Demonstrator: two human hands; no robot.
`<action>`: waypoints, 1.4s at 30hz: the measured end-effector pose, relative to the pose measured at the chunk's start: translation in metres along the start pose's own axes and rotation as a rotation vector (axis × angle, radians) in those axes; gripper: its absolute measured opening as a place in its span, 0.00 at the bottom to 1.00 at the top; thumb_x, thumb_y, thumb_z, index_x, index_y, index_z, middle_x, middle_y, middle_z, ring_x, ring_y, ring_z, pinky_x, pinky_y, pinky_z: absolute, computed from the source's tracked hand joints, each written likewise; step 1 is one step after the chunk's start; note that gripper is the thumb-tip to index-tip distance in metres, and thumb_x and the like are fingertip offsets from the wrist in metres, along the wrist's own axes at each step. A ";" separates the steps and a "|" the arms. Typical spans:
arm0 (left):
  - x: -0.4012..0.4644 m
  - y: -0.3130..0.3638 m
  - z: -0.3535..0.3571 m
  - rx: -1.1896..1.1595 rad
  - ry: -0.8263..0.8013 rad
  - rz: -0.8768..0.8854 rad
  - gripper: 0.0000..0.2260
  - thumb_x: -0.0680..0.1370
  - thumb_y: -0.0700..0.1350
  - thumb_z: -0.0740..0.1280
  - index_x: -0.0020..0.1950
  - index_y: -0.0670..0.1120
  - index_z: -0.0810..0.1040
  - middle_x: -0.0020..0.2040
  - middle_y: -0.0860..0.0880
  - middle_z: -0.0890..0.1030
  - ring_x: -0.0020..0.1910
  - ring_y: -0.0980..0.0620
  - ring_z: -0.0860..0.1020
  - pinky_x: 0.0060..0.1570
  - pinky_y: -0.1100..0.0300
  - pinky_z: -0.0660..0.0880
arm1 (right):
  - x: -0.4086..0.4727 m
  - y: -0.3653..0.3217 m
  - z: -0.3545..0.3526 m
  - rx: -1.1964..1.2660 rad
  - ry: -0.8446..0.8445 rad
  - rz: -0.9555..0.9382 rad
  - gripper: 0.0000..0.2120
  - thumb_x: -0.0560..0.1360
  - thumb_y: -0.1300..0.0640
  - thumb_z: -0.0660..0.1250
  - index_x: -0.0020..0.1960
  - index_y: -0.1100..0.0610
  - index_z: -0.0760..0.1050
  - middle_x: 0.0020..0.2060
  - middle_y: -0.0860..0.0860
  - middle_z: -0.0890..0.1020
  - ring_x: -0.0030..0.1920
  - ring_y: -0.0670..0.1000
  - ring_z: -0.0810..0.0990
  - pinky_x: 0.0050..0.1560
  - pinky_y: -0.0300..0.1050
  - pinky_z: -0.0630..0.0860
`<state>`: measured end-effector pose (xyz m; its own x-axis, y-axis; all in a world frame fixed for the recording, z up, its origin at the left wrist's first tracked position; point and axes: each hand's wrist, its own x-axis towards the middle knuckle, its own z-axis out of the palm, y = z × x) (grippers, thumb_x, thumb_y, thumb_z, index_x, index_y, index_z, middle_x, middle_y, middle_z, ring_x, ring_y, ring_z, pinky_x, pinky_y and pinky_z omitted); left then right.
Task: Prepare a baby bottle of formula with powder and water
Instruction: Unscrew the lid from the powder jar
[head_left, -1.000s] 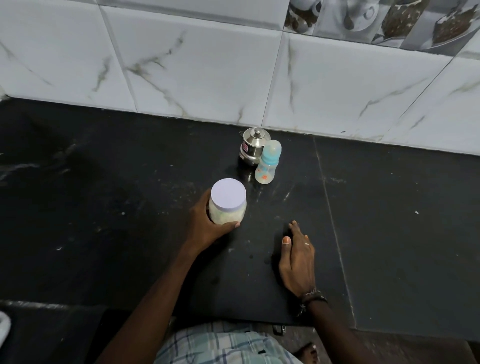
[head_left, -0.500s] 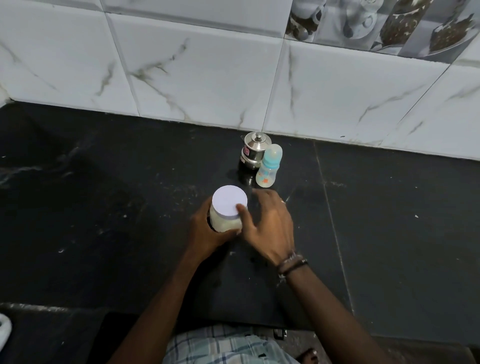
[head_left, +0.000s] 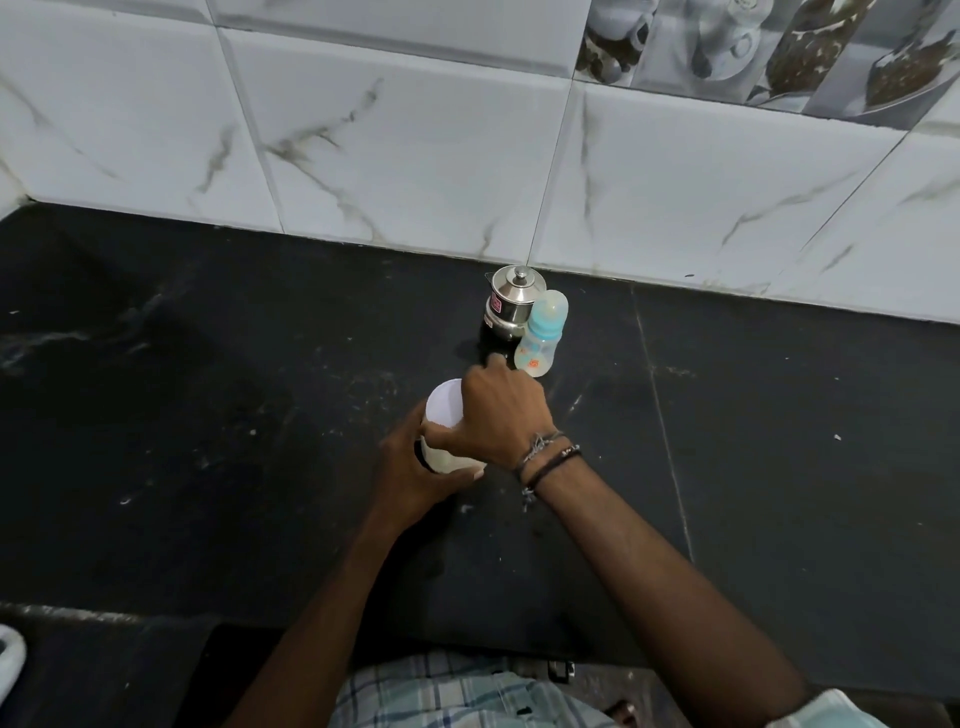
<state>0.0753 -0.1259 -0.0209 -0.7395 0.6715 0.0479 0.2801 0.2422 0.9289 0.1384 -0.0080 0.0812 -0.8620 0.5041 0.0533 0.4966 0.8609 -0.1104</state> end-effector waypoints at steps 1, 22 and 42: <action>0.000 0.001 0.000 0.002 0.003 -0.001 0.39 0.58 0.49 0.86 0.67 0.50 0.76 0.58 0.55 0.83 0.56 0.64 0.79 0.53 0.72 0.75 | 0.003 0.001 -0.002 0.006 -0.012 -0.021 0.28 0.64 0.30 0.69 0.39 0.55 0.69 0.39 0.52 0.69 0.35 0.52 0.72 0.35 0.44 0.66; 0.003 0.002 -0.003 -0.056 -0.106 0.069 0.38 0.61 0.44 0.85 0.67 0.57 0.74 0.57 0.65 0.81 0.56 0.71 0.76 0.50 0.78 0.70 | -0.029 0.035 -0.054 0.520 -0.113 -0.391 0.37 0.63 0.50 0.76 0.70 0.51 0.67 0.55 0.51 0.72 0.53 0.51 0.76 0.52 0.50 0.79; 0.007 -0.009 0.001 -0.094 -0.097 0.099 0.39 0.57 0.53 0.82 0.67 0.59 0.73 0.60 0.64 0.80 0.60 0.62 0.79 0.56 0.68 0.76 | -0.125 0.040 0.092 0.574 0.051 -0.179 0.14 0.64 0.50 0.78 0.47 0.56 0.85 0.63 0.49 0.80 0.58 0.55 0.79 0.57 0.49 0.75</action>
<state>0.0679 -0.1230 -0.0293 -0.6471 0.7546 0.1091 0.2868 0.1084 0.9518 0.2570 -0.0427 -0.0211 -0.9141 0.3698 0.1664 0.1980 0.7652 -0.6126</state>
